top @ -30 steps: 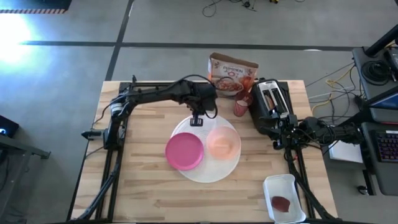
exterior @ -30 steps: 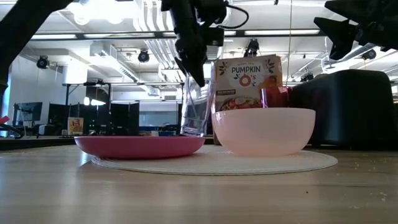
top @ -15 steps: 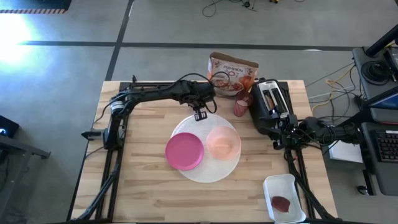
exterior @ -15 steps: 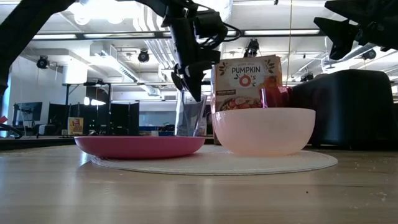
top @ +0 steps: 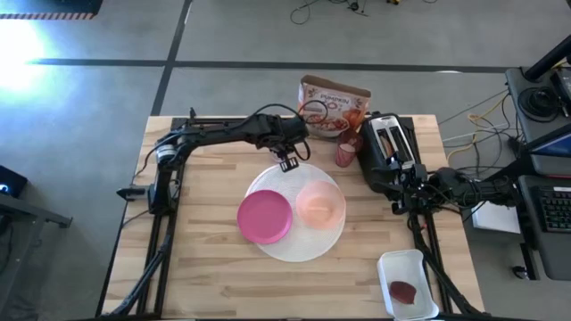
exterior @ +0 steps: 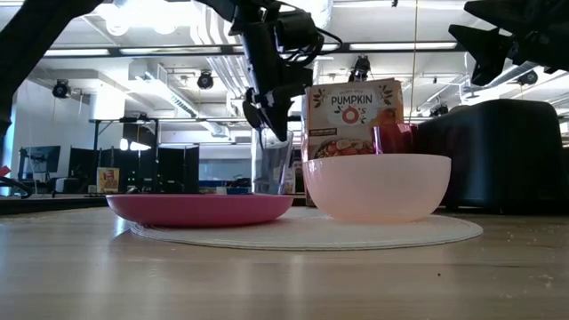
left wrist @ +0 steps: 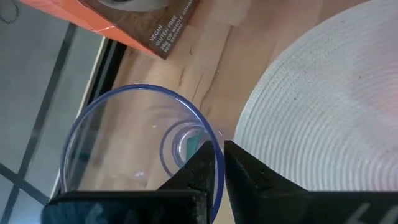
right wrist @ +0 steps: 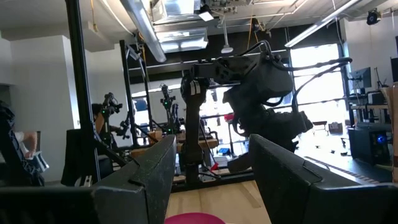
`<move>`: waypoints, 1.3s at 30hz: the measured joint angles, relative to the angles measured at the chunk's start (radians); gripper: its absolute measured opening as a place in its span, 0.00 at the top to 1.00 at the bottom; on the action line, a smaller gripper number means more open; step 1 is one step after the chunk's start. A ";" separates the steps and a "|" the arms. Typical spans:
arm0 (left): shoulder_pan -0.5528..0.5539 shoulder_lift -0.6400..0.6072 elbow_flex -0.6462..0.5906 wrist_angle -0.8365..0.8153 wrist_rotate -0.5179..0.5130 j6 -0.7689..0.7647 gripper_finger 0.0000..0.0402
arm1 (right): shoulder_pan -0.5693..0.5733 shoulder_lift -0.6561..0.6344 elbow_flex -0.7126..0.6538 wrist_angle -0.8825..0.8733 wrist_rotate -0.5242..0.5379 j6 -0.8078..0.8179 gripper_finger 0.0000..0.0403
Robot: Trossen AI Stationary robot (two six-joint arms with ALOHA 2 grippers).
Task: Arrange a breakfast setting
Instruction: Move the transparent glass on the top center of the table, then move the cereal box on the top left of the table
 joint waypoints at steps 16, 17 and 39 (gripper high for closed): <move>0.003 -0.001 -0.032 0.022 -0.005 0.005 0.97 | 0.000 0.000 0.000 0.000 0.000 0.000 0.52; 0.003 -0.002 -0.032 0.021 -0.005 0.004 0.97 | 0.000 0.000 0.000 0.000 0.000 0.000 0.52; -0.011 -0.084 -0.034 0.018 0.003 0.018 0.75 | 0.000 0.000 0.000 0.000 0.000 0.000 0.52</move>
